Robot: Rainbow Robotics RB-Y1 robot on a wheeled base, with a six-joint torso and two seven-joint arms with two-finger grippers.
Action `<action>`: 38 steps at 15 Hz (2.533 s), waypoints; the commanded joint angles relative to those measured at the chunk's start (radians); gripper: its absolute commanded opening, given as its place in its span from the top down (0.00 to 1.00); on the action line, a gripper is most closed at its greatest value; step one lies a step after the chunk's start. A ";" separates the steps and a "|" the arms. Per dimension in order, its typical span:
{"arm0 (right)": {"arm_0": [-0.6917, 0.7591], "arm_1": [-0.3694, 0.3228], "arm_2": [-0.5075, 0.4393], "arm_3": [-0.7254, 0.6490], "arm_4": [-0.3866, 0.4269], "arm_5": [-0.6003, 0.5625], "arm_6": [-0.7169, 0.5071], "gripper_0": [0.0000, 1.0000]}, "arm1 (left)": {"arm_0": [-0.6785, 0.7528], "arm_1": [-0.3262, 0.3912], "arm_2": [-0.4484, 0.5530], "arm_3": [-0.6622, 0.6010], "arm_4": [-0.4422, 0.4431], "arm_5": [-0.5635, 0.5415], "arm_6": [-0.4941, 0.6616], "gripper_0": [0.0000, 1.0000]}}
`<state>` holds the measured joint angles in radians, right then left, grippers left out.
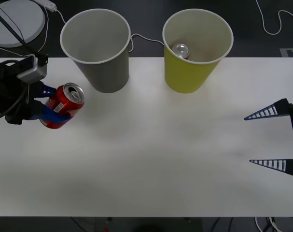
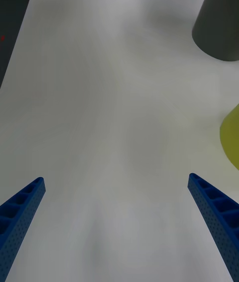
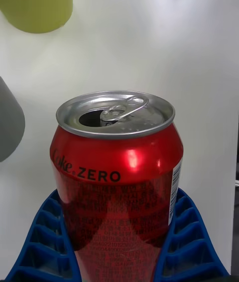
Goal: Put the can into the green bin and the plastic bottle into the gray bin
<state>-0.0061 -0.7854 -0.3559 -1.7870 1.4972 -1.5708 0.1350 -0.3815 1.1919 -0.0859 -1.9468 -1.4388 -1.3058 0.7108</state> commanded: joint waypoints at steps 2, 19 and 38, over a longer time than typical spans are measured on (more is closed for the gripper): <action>0.000 0.000 0.000 0.000 0.000 0.000 0.000 0.00 | -0.143 0.005 -0.035 -0.032 0.000 -0.047 0.176 1.00; 0.000 0.000 0.000 0.000 0.000 0.000 0.000 0.00 | -1.307 -0.391 -0.948 0.651 -0.009 0.103 0.585 1.00; 0.000 0.000 0.000 0.000 0.000 0.000 0.000 0.00 | -1.577 -0.968 -1.086 1.447 -0.012 0.303 0.547 0.00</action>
<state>-0.0061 -0.7854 -0.3559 -1.7871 1.4972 -1.5708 0.1350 -1.9589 0.2229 -1.1722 -0.5007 -1.4552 -1.0070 1.2602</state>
